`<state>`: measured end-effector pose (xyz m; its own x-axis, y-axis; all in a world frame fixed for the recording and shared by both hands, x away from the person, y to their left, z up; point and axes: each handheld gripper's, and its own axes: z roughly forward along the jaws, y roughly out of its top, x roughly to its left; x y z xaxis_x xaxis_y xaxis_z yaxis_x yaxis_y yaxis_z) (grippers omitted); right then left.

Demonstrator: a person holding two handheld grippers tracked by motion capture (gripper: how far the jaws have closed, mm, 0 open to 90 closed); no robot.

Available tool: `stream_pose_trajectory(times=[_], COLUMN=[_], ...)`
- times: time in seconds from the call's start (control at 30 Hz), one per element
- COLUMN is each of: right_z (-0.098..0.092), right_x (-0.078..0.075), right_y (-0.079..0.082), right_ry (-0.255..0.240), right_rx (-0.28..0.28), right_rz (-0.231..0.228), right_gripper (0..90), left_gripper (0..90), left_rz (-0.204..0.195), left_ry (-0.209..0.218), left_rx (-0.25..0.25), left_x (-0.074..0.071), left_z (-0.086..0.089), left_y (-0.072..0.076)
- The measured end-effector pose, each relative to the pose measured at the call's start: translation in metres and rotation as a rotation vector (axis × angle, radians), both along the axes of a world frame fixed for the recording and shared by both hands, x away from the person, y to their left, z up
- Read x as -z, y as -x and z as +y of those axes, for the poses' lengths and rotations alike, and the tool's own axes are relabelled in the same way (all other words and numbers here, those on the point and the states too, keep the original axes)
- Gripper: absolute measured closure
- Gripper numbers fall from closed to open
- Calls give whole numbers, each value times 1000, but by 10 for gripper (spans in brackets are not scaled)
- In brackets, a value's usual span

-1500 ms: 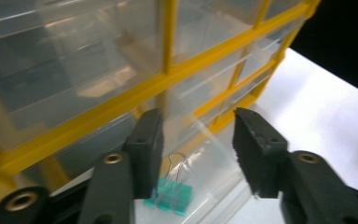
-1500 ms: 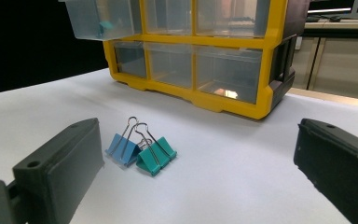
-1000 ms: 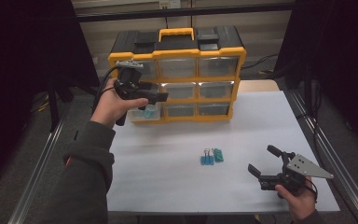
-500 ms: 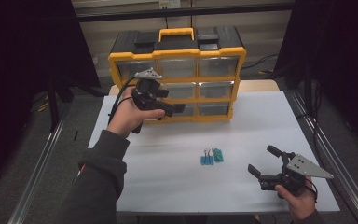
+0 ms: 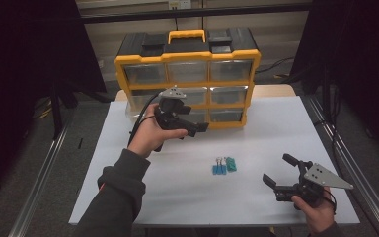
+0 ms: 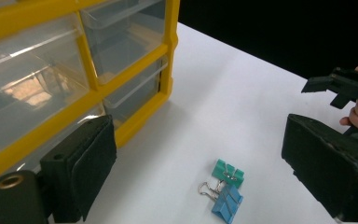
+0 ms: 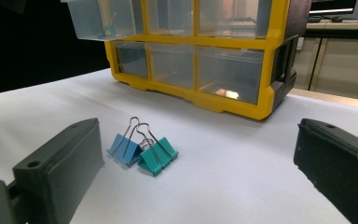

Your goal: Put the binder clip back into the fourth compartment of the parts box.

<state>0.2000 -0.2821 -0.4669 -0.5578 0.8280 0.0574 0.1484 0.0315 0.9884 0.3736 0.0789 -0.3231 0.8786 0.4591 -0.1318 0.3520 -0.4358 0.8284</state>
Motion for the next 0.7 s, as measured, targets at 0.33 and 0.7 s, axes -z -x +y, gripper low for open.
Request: stream_pose_trajectory(times=[0.33,0.7], right_z=[0,1], right_x=[0,0], right_y=[0,0], right_ry=[5,2], right_rx=[-3,-1], right_rz=[-1,0], right_gripper=[5,5], left_gripper=[88,88], left_rz=[1,26], left_ry=[-17,-40], left_rx=[7,9], left_x=[23,55], left_z=[-9,-16], left_y=[11,17])
